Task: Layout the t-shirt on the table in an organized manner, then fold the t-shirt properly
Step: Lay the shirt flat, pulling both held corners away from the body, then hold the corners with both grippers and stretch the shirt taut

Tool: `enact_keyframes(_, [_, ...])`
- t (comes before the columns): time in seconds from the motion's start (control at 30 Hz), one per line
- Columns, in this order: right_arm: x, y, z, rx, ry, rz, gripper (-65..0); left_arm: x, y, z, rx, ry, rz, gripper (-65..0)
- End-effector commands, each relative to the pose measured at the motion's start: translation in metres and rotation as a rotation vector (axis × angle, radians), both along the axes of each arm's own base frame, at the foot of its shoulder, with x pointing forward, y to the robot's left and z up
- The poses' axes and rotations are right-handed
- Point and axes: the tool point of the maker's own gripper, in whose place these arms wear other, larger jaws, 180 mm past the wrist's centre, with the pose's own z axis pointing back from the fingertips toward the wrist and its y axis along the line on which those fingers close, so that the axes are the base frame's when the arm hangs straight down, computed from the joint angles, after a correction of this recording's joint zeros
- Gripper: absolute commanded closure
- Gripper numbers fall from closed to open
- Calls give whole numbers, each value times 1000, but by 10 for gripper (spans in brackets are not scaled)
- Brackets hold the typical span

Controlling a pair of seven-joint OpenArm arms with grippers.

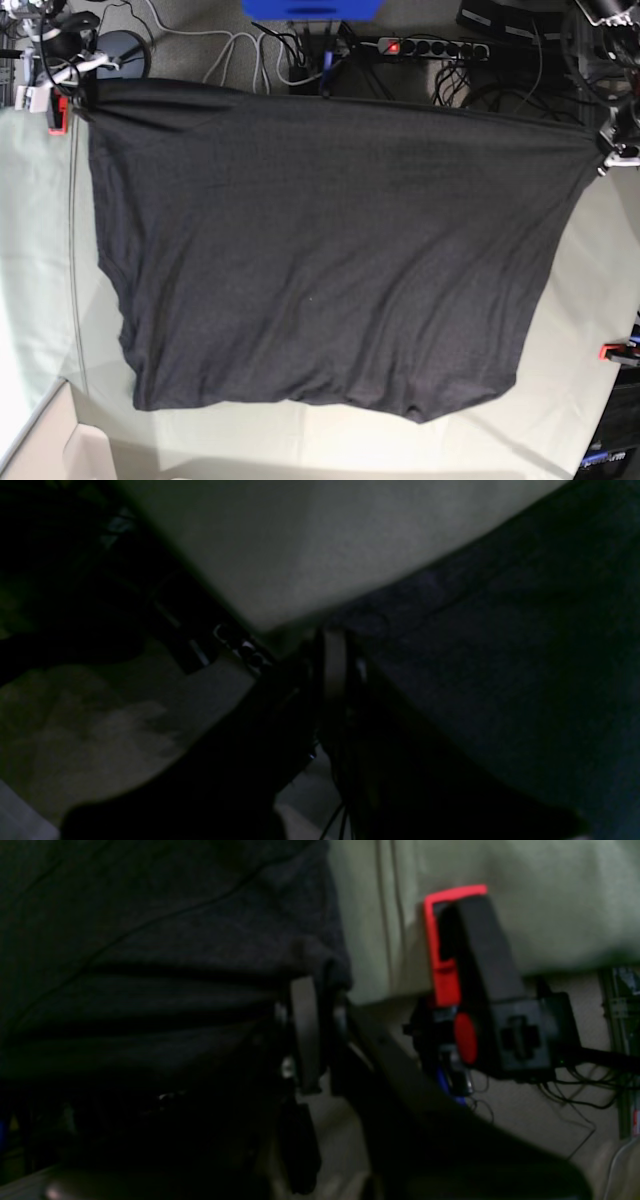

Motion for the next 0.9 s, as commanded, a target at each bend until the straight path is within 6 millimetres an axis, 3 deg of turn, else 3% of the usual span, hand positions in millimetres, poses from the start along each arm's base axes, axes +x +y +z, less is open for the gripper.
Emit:
enact_keyframes(0.0, [4, -10, 11, -31, -36, -10, -52, 2, 11, 10, 30, -5, 3, -5])
enact_keyframes(0.1, [4, -10, 11, -30, -36, -10, -122, -3, 0, 5, -26, 42, -14, -5])
enact_keyframes(0.27, [5, -10, 11, -30, -40, -11, -201, -2, 1, 5, -26, 38, -13, -5])
enact_keyframes(0.6, [3, -9, 10, -26, -35, -13, -219, -3, 0, 5, -30, 43, -12, -6])
enact_keyframes(0.7, [3, -9, 10, -26, -35, -13, -219, -4, 1, 7, -24, 42, -16, -53])
enact_keyframes(0.87, [4, -9, 11, -29, -38, -11, -219, -6, 0, 5, -27, 48, -15, -185])
